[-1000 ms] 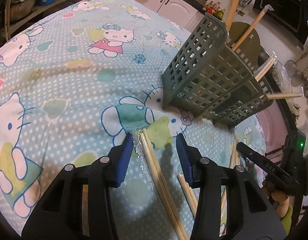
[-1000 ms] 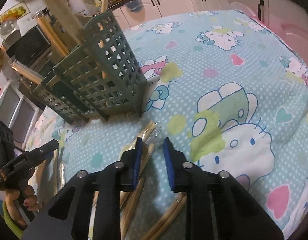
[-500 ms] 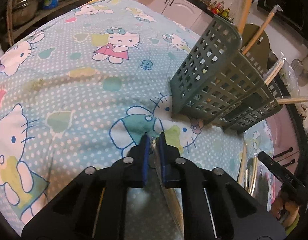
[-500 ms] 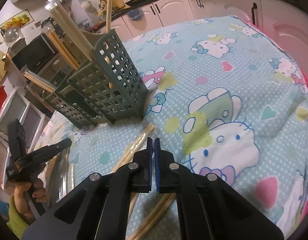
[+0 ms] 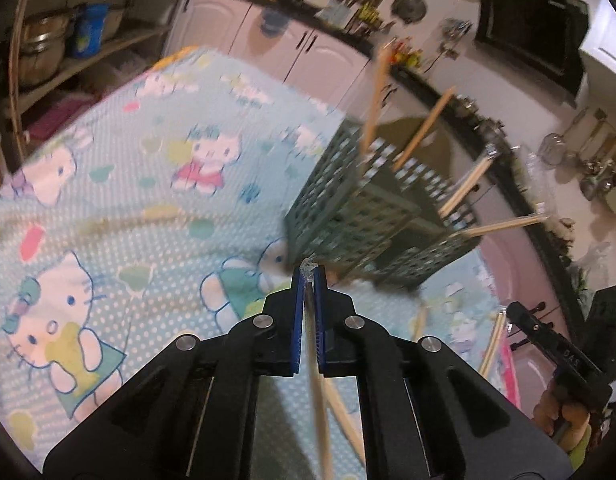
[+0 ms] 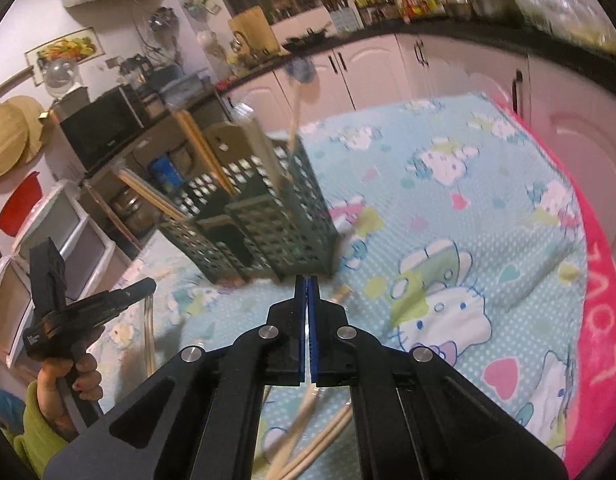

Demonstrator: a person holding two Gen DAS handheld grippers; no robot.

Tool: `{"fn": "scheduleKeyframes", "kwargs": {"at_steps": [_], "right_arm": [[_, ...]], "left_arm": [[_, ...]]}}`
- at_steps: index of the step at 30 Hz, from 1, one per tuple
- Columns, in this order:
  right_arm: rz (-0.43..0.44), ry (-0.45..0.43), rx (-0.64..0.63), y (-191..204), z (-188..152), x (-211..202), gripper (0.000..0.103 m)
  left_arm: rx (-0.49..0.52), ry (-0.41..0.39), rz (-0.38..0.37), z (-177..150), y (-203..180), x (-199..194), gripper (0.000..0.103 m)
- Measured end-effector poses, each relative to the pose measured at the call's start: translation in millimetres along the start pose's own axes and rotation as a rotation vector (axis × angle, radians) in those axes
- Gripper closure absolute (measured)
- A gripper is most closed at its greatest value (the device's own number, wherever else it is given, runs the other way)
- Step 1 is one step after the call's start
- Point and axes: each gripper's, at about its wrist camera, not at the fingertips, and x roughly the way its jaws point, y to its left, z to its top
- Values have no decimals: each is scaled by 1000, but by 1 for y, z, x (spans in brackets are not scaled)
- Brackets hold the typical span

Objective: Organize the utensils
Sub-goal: 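Lift both held chopsticks upright and carry them above the green basket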

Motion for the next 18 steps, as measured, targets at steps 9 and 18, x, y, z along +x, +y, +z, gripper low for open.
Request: {"fn": "scheduleKeyframes", "kwargs": {"at_steps": [9, 18], "right_arm": [[41, -66, -82, 38, 9, -24, 102], [66, -119, -153, 69, 21, -43, 102]], "left_arm": [[76, -86, -48, 12, -30, -39, 102], [142, -137, -84, 27, -55, -59, 102]]}}
